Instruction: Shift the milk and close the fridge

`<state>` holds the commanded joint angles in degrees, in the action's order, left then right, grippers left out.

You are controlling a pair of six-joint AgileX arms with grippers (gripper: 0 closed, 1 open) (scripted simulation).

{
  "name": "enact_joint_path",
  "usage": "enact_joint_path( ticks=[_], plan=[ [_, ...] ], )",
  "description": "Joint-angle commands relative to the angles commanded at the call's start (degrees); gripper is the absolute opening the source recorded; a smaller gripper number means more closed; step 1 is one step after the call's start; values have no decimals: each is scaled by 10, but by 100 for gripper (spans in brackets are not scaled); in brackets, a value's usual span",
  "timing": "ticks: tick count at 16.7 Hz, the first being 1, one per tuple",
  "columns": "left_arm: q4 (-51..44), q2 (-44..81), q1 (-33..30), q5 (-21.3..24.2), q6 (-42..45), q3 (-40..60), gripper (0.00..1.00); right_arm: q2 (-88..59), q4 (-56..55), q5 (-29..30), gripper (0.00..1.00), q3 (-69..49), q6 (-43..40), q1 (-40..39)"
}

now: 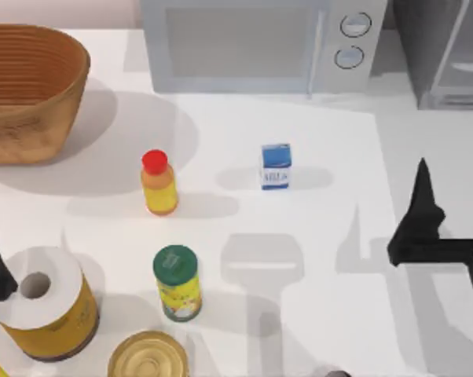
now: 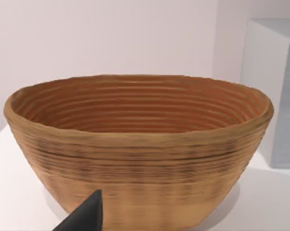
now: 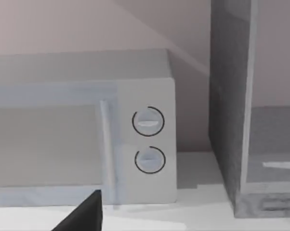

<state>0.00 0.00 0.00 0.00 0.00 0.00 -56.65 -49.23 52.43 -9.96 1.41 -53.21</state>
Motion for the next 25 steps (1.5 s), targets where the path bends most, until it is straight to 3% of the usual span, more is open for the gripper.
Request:
enact_joint_path(
  ticks=[13, 17, 25],
  plan=[
    [0, 0, 0, 0, 0, 0, 100, -680, -242, -73, 100, -333, 38, 43],
    [0, 0, 0, 0, 0, 0, 100, -753, -267, -92, 100, -377, 47, 55],
    [0, 0, 0, 0, 0, 0, 100, -763, -259, -100, 100, -396, 46, 64]
  ],
)
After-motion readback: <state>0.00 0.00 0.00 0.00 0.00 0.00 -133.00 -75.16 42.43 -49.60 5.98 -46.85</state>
